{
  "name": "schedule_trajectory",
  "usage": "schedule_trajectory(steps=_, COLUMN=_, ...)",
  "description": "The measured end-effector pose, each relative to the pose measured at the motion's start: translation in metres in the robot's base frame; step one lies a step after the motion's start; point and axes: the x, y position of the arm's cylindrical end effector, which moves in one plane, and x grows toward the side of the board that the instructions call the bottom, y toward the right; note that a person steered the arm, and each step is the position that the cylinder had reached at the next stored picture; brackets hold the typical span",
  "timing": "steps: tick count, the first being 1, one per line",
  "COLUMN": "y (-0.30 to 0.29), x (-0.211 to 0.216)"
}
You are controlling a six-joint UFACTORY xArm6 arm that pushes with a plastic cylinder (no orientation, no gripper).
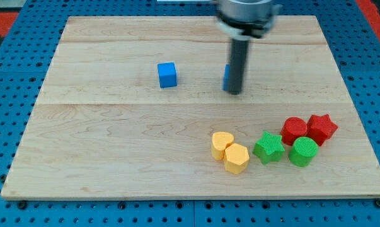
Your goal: Push the triangle towards the blue cube
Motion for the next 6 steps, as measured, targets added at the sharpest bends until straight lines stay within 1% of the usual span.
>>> schedule_trajectory(steps=1, y=0.008, x=-0.025)
schedule_trajectory(steps=2, y=-0.056, x=-0.035)
schedule_trajectory(steps=3, y=-0.138, x=-0.035)
schedule_trajectory(steps=4, y=-0.049, x=-0.035)
schedule_trajectory(steps=5, y=0.082, x=-0.035)
schedule_trajectory(steps=6, y=0.176, x=0.031)
